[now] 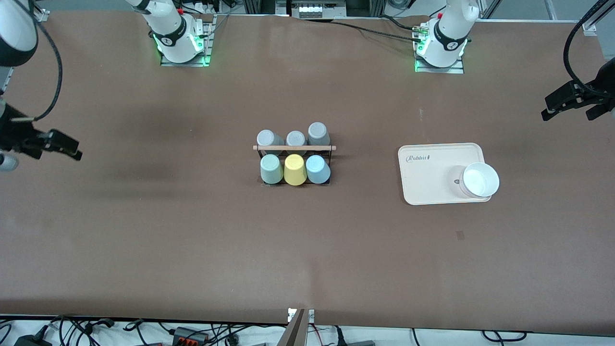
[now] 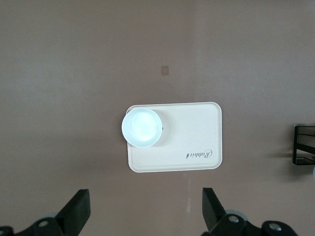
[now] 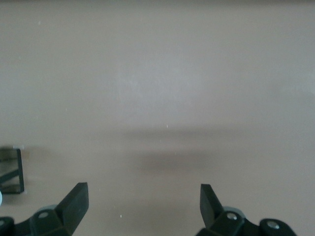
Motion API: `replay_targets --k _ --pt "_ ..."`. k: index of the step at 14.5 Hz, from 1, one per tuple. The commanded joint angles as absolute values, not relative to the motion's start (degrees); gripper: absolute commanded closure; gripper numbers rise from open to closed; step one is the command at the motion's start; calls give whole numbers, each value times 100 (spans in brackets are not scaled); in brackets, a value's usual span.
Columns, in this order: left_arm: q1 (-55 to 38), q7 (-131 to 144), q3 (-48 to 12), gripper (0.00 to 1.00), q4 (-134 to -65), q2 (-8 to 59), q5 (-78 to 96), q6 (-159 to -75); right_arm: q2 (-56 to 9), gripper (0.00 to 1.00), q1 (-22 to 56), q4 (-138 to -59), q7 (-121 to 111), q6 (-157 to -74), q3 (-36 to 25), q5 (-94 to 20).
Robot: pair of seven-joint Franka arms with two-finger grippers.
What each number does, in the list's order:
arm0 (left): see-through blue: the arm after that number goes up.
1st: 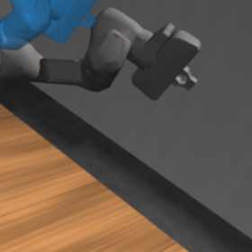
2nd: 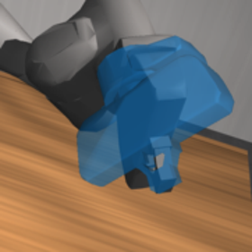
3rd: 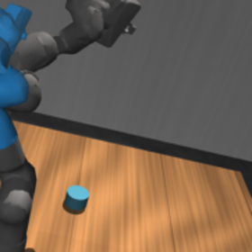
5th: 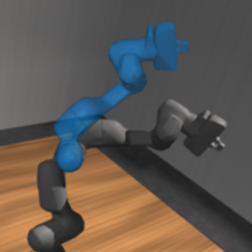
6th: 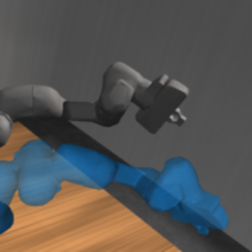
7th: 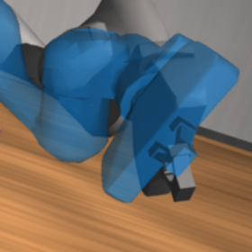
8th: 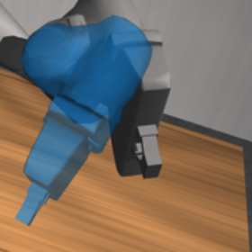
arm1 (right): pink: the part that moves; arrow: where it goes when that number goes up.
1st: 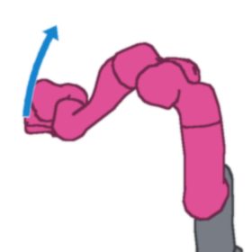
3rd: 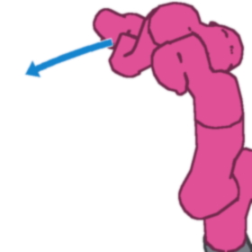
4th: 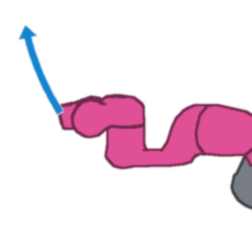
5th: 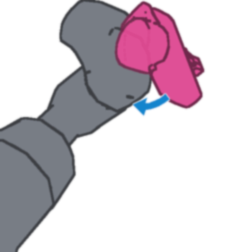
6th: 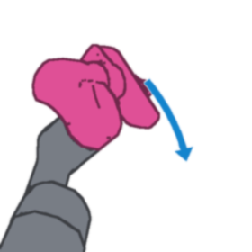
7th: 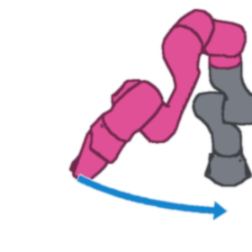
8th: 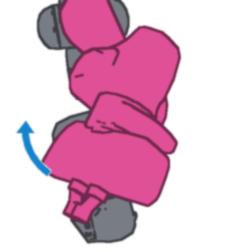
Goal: Hang scattered cups on rack with three cups
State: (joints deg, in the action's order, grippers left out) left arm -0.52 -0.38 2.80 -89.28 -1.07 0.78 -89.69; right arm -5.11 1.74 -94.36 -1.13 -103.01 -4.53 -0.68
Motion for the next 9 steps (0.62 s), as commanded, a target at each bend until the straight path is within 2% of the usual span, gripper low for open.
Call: replay_targets --k 1,9 --pt "-35 -35 255 0 -8868 -123 97 -8956 52 0 176 -10072 -229 -10416 -404 9" --pt "-35 -35 264 0 -8895 -123 97 -8956 18 0 202 -9888 -220 -9977 -404 -9"
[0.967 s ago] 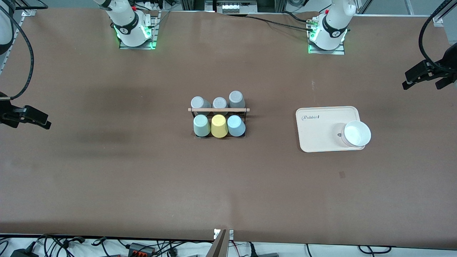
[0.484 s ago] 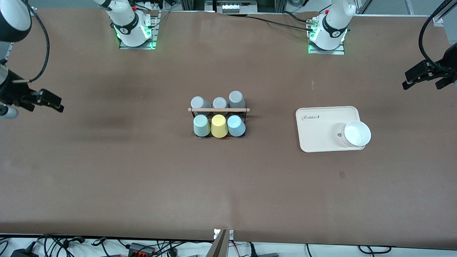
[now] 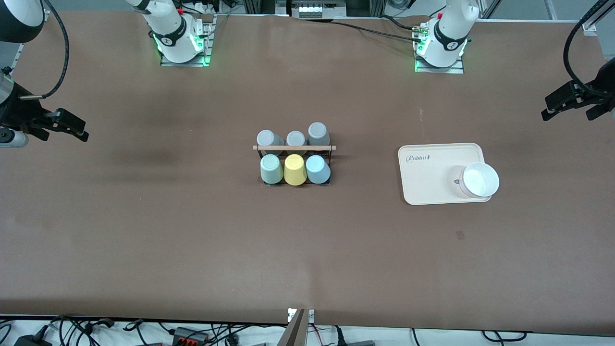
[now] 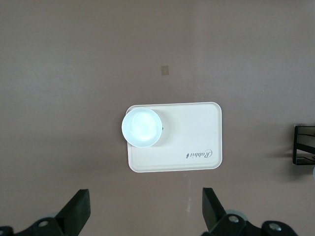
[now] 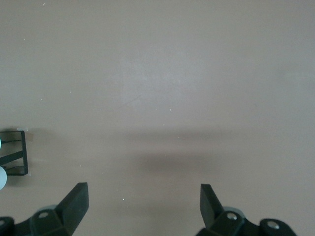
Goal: Hang scattered cups on rack with three cups
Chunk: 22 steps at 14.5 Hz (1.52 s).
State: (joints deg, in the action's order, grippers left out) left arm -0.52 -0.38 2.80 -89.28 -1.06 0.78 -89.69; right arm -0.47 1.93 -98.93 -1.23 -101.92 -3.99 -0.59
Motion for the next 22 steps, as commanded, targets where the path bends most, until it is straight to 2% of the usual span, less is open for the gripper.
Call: replay_targets --k 1,7,10,22 --pt "-35 -35 255 0 -8895 -123 97 -8956 18 0 202 -9862 -220 -9976 -413 -35" --pt "-35 -35 255 0 -8903 -114 97 -8956 35 0 141 -9844 -229 -9967 -378 0" --pt "-35 -35 255 0 -8903 -123 97 -8956 35 0 -131 -9844 -229 -9967 -71 9" --pt "-35 -26 255 0 -8912 -114 97 -8956 88 0 -97 -9852 -229 -9897 -62 9"
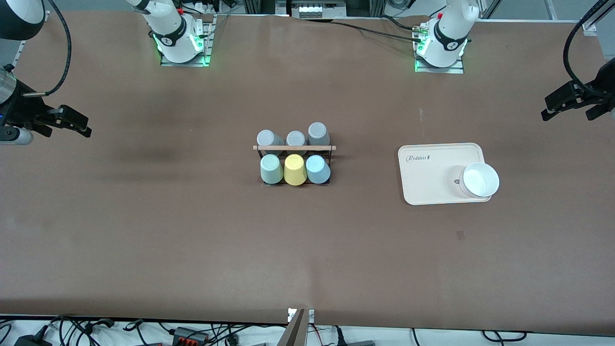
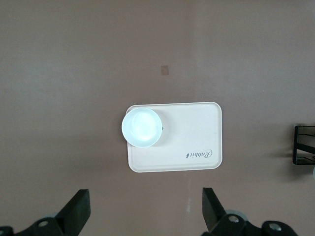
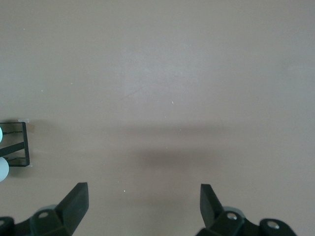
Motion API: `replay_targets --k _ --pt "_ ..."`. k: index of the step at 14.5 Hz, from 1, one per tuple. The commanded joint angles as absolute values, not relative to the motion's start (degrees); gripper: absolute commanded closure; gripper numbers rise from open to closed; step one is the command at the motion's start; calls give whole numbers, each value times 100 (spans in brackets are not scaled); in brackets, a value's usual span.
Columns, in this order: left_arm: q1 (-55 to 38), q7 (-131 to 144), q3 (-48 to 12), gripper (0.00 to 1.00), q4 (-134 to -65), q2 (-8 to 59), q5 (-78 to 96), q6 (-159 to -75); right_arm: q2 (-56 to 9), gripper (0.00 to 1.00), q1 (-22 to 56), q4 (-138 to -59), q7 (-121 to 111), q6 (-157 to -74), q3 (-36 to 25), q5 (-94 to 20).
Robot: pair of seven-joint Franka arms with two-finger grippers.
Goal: Hang scattered cups on rack with three cups
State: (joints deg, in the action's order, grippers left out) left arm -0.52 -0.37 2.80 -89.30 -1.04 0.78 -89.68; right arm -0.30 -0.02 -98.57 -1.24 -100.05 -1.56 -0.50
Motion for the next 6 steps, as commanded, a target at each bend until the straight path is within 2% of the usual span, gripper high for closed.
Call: replay_targets --k 1,6 --pt "-35 -26 255 0 -8921 -114 97 -8965 97 0 -97 -9853 -229 -9844 -70 9" --pt "-35 -26 255 0 -8921 -114 97 -8956 114 0 -105 -9844 -220 -9791 -97 -26"
